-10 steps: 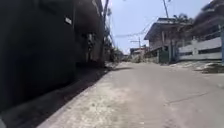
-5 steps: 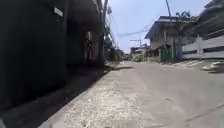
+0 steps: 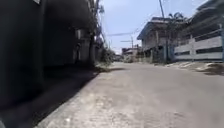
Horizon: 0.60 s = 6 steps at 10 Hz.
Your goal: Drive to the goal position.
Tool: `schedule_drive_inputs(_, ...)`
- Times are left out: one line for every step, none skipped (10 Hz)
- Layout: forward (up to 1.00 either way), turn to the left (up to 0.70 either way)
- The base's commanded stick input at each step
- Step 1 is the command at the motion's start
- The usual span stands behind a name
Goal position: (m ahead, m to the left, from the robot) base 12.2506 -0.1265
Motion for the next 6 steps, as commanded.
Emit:
schedule_drive_inputs(1.00,0.00)
schedule_drive_inputs(1.00,0.00)
schedule_drive_inputs(1.00,0.00)
schedule_drive_inputs(1.00,0.00)
schedule_drive_inputs(1.00,0.00)
schedule_drive_inputs(1.00,0.00)
